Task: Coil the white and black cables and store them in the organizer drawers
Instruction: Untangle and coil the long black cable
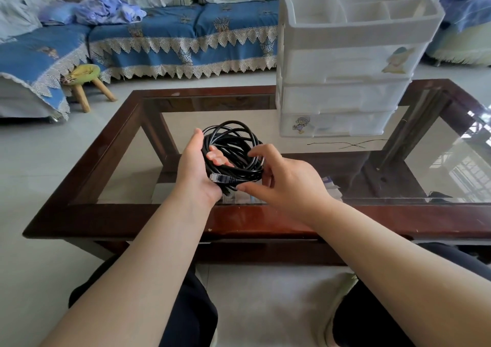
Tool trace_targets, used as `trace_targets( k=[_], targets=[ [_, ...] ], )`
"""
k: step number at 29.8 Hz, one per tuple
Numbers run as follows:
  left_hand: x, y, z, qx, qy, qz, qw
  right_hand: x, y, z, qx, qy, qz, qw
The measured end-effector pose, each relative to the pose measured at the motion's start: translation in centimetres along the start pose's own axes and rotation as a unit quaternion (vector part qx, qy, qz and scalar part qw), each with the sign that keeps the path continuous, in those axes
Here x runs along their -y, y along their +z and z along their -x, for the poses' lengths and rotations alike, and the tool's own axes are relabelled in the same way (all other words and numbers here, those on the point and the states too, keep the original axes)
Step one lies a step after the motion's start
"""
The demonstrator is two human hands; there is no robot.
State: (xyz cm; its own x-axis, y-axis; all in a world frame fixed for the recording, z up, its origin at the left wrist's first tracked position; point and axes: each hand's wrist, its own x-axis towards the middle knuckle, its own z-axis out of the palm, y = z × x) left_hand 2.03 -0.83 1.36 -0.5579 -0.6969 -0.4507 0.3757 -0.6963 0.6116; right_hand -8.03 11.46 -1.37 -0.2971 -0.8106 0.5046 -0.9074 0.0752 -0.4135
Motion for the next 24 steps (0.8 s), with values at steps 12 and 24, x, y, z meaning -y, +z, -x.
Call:
trace_targets(
  k=[12,24],
  targets=[
    [-1.3,0.0,0.0,0.024,0.008,-0.116,0.993,0.1,0.4,0.2,-0.050,-0.081,-0.052,0.994],
    [-1.3,-0.3,0.3,0.014,0.037,-0.387,0.921,-4.3,-3.9,-2.1,-0.090,0.085,0.056,0.991]
  ],
)
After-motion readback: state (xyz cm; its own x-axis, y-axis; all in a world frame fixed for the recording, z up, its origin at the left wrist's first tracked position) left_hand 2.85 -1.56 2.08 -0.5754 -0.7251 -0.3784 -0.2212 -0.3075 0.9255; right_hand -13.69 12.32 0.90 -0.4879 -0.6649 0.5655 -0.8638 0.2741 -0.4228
